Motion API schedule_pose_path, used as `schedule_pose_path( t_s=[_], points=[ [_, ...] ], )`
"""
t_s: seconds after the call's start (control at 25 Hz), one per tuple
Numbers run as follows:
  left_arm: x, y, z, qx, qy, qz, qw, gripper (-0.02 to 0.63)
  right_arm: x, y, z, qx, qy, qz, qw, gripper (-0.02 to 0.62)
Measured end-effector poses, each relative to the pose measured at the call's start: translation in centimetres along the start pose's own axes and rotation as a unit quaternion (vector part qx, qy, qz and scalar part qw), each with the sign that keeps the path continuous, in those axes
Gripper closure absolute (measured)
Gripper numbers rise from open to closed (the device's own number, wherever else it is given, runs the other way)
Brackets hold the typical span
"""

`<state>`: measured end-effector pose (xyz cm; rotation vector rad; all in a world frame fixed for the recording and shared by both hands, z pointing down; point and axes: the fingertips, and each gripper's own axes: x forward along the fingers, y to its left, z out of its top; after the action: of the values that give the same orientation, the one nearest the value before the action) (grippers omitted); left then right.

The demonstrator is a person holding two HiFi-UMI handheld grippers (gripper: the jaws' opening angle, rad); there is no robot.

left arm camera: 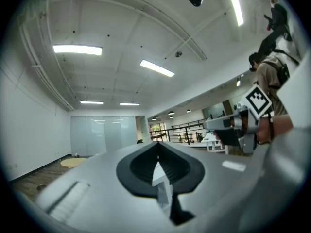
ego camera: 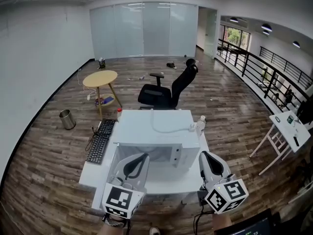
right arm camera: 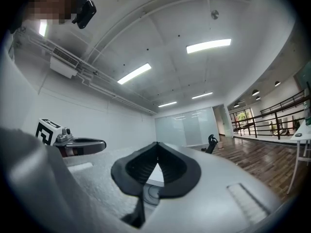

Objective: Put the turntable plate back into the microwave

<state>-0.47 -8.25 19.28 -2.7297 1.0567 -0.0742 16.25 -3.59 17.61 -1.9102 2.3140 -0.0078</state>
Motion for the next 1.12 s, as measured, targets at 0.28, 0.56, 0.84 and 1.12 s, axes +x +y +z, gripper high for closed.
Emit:
schedule_pose_path(
  t_s=[0.28, 0.56, 0.84, 1.12],
  points=[
    [-3.7, -3.8, 1.2, -0.01, 0.002, 0.015, 0.9998, 0.6, -4.8, 2.7, 0.4, -0.018, 0.005, 0.032, 0.999, 0.594],
    [-7.3, -9.3, 1.5, -0.025, 0.001, 0.024, 0.9994, 0.6, -11.1, 3.4, 0.7, -0.025, 0.011, 0.044, 0.999, 0.594],
    [-12.3, -16.2, 2.5, -0.026, 0.0, 0.022, 0.9994, 0.6, -19.5, 4.1, 0.6, -0.026, 0.014, 0.043, 0.999, 0.594],
    [-17.1, -22.1, 3.5, -0.03, 0.008, 0.021, 0.9993, 0.6, -27.2, 5.6, 0.2, -0.027, 0.03, 0.045, 0.998, 0.594]
  ],
)
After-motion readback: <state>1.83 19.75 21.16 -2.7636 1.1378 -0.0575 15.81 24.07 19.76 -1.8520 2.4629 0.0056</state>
